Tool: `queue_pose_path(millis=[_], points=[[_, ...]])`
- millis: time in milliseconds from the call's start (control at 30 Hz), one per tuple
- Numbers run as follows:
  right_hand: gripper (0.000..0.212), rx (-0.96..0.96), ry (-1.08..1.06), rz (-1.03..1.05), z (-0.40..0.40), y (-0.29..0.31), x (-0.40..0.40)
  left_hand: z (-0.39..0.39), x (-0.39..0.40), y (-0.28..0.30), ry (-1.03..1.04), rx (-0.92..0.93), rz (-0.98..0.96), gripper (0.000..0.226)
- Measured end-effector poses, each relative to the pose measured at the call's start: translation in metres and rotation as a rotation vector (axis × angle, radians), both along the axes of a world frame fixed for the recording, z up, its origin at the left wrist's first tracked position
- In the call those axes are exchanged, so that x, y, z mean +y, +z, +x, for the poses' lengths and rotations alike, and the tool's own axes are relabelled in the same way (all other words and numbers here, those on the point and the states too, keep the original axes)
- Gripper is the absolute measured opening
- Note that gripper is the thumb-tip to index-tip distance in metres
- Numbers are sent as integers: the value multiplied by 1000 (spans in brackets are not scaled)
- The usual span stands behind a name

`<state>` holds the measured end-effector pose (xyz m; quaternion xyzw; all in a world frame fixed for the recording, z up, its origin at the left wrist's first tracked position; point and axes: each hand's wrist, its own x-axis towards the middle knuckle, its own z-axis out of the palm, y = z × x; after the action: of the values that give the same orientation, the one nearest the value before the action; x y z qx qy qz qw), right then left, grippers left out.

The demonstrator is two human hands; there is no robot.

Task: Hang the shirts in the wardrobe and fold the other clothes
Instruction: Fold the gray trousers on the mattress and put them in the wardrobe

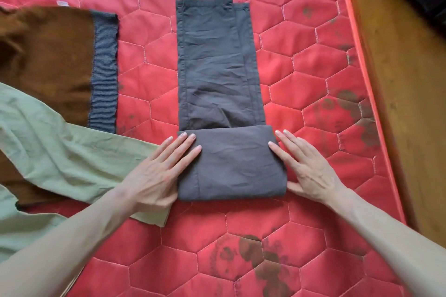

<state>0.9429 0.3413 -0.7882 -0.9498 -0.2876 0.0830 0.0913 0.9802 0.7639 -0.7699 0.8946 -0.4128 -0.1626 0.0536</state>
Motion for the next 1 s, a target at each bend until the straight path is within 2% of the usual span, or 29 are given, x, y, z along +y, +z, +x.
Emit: queue_pose_path(millis=[133,233,433,567,667,733,833,867,933,1000], points=[[99,-3,53,-22,11,4,5,0,1,0,-12,-12,-38,111],[92,14,35,56,11,8,8,-5,-6,2,42,13,-68,117],[71,48,-22,252,7,15,10,-18,-12,7,167,56,-266,80],[56,84,-113,397,-1,24,16,-26,-12,17,286,185,-429,65],[44,168,-291,555,-16,30,28,-34,-23,35,617,287,-558,58],[34,250,-461,686,-26,32,41,-35,-37,43,871,286,-619,57],[18,274,-726,762,-31,37,62,-24,-62,47,1198,388,-793,75],[21,289,-799,796,-30,37,68,-18,-70,48,1321,449,-848,80],[27,322,-924,879,-27,38,81,-5,-84,46,1521,554,-954,73],[25,321,-1029,957,-19,35,92,10,-87,37,1618,626,-1024,71]])
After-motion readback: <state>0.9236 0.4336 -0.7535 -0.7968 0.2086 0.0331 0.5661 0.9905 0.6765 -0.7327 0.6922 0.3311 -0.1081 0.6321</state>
